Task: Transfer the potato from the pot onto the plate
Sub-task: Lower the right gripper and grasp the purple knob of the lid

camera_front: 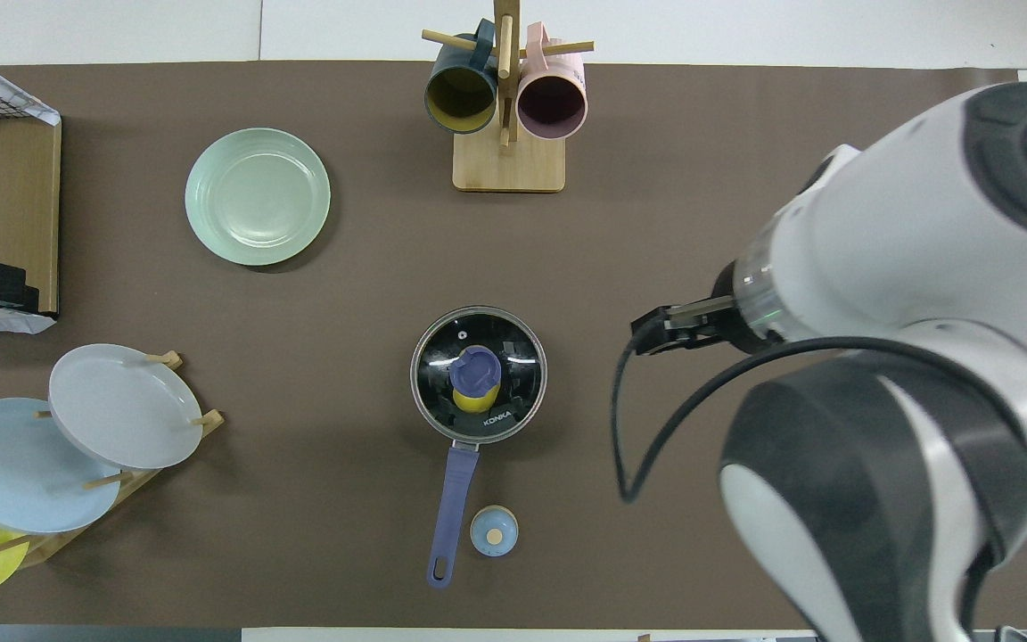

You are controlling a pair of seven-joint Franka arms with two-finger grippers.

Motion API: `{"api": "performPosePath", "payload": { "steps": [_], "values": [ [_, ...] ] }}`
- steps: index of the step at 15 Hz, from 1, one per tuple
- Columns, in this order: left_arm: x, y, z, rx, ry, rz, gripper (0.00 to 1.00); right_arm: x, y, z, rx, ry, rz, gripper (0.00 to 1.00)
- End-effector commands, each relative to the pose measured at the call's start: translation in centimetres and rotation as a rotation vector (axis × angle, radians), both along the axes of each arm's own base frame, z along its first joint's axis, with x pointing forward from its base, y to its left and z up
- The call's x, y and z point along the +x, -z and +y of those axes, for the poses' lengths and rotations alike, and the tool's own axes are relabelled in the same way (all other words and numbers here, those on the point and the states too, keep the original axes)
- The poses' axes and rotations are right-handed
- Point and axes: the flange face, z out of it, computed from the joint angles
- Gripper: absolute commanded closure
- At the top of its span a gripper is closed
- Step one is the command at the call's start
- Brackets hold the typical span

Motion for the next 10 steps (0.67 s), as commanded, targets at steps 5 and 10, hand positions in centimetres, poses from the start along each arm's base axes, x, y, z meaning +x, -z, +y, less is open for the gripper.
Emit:
{"api": "performPosePath", "payload": {
  "steps": [5, 10],
  "values": [
    [-0.5, -0.1, -0.4, 0.014, -0.032, -0.025, 0.0, -0.2, 6.9, 15.5, 0.0, 0.063, -0.088, 0.0],
    [-0.4, 0.0, -0.8, 0.014, -0.054, -0.027, 0.0, -1.4, 12.8, 17.7, -0.022, 0.022, -0.116, 0.0]
  ]
}}
